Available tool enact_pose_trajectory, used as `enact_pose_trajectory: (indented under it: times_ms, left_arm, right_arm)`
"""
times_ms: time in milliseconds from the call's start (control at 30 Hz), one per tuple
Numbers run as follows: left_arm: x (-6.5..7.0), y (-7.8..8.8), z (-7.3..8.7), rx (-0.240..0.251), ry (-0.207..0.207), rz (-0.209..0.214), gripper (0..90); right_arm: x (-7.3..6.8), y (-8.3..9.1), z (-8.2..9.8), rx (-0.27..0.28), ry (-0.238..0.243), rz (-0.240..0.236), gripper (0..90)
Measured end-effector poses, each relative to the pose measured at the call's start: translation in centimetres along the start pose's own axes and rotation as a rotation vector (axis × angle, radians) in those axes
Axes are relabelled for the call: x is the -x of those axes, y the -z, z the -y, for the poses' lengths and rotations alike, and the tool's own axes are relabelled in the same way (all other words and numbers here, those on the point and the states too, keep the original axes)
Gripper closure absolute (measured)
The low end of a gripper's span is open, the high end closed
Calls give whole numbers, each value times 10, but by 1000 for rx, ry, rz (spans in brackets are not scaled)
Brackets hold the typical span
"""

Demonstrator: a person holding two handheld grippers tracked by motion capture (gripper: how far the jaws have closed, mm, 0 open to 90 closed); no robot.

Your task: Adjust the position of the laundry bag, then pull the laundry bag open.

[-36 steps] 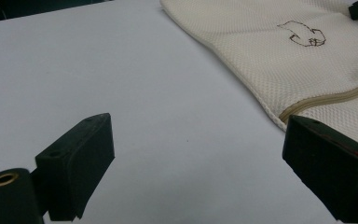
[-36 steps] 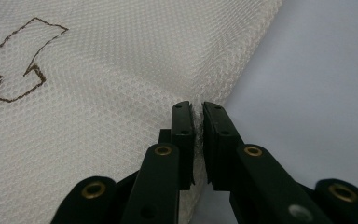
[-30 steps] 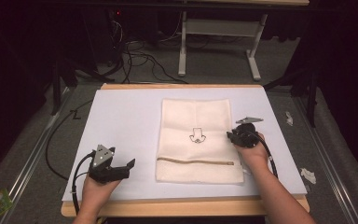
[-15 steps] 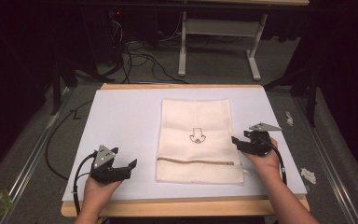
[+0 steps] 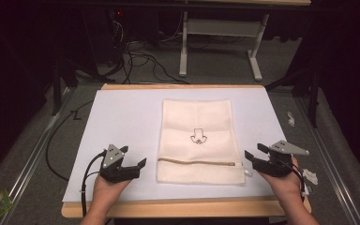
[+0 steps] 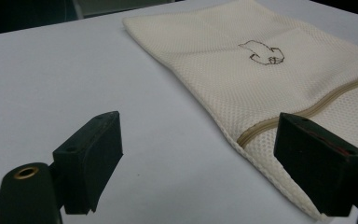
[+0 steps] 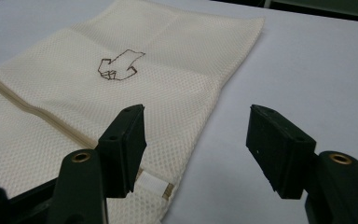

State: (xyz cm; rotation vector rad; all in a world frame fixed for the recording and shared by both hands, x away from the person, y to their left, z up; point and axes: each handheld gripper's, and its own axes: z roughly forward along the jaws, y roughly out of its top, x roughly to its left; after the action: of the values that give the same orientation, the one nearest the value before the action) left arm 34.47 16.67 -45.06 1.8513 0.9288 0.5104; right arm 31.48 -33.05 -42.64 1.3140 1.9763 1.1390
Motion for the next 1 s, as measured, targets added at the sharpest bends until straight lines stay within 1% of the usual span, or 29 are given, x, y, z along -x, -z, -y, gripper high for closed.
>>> enact_pose_trajectory:
  times_ms: [33, 67, 100, 133, 167, 200, 267, 300, 400, 467, 500, 533, 567, 700, 767, 800, 833, 867, 900, 1000]
  left_arm:
    - [1, -1, 0, 4, 2, 1, 165]
    - [2, -3, 0, 5, 4, 5, 165]
    - [3, -6, -1, -5, -2, 6, 167]
    - [3, -6, -1, -5, -2, 6, 167]
    - [4, -6, -2, -8, -7, 4, 167]
    - [4, -6, -2, -9, -7, 4, 167]
    - [4, -5, -3, -15, -4, 5, 167]
    - [3, -5, -3, -18, -5, 5, 167]
    - [2, -5, -3, -29, -9, -3, 167]
    - [2, -4, -3, -32, -5, -1, 167]
    - [3, -4, -3, -32, -6, -1, 167]
    - [3, -4, -3, -31, -7, -2, 167]
    - [3, -4, -3, -33, -9, -1, 167]
    - [3, -4, -3, -36, -8, 6, 167]
    - [3, -4, -3, -40, -7, 9, 167]
    - [3, -4, -3, -43, -7, 10, 167]
    - [2, -5, -3, -44, -5, 11, 167]
    - [2, -5, -3, -45, -4, 12, 167]
    - [2, -5, -3, -45, -4, 12, 167]
    - [2, -4, -3, -47, -5, 10, 167]
  right_arm:
    - [0, 2, 9, 13, 0, 3, 424]
    - [0, 2, 9, 13, 0, 3, 424]
    - [-1, 0, 16, -7, 0, -7, 499]
    - [-1, 0, 16, -7, 0, -7, 499]
    - [-1, -2, 19, -30, 6, -11, 536]
    - [-1, -3, 22, -39, 11, -13, 577]
    - [1, -6, 25, -63, -1, -29, 658]
    - [2, -8, 26, -71, -16, -37, 688]
    - [5, -12, 27, -96, -37, -45, 744]
    - [6, -15, 28, -106, -43, -50, 745]
    - [5, -17, 29, -110, -42, -53, 742]
    - [5, -18, 29, -117, -24, -55, 739]
    - [3, -19, 29, -127, -31, -57, 732]
    - [-3, -24, 30, -145, -10, -69, 687]
    - [-5, -26, 31, -158, -5, -83, 654]
    - [-5, -27, 32, -160, 6, -84, 638]
    - [-6, -29, 33, -167, 7, -75, 609]
    - [-6, -29, 33, -167, 7, -75, 609]
    - [-5, -33, 35, -175, 2, -78, 584]
    - [-5, -36, 36, -177, -1, -88, 576]
